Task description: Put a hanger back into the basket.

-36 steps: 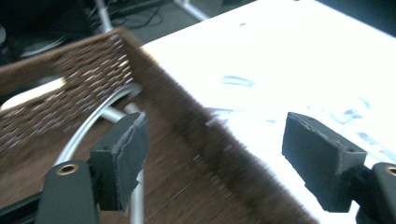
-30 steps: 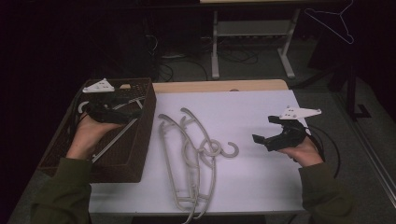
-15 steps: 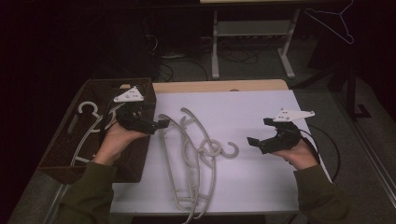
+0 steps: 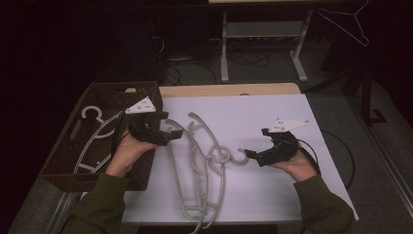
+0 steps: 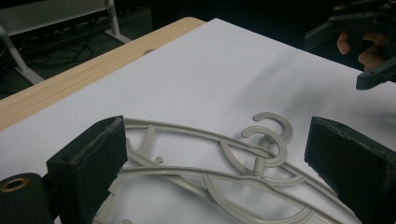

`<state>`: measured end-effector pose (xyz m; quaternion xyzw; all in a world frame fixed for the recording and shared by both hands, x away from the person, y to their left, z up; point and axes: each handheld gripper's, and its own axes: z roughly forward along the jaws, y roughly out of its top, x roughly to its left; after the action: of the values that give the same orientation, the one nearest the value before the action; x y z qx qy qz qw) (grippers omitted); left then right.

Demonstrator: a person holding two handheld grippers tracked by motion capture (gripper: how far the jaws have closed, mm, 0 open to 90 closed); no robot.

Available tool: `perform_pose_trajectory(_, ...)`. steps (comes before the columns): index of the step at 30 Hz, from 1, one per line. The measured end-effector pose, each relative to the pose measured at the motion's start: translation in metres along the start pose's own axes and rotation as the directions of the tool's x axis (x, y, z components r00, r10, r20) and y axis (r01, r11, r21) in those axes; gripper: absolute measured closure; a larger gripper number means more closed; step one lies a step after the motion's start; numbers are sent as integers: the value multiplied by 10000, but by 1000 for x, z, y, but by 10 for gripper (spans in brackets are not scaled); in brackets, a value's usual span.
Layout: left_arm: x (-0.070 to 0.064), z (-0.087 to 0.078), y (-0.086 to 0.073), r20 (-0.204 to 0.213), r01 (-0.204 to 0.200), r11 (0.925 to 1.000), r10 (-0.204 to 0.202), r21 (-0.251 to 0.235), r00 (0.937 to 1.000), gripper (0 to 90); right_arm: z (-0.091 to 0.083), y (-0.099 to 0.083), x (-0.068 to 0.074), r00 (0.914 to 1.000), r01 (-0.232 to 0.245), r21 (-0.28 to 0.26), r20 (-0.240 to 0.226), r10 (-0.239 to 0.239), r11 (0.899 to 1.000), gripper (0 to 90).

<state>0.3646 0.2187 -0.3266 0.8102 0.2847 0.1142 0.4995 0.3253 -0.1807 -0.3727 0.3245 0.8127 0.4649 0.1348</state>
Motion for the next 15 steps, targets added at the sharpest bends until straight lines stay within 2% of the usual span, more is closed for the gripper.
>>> perform_pose_trajectory(9, -2, 4, -1, 66, -82, 9999, 81, 107, 9999, 54, 15, 2, 22, 9991, -57, 224, -410, 66, 9997, 13)
perform_pose_trajectory(15, -4, 4, -2, 88, -30, 10000, 29, 93, 10000, 54, 29, 2, 37, 9970, -14, 612, -777, 61, 9981, 37)
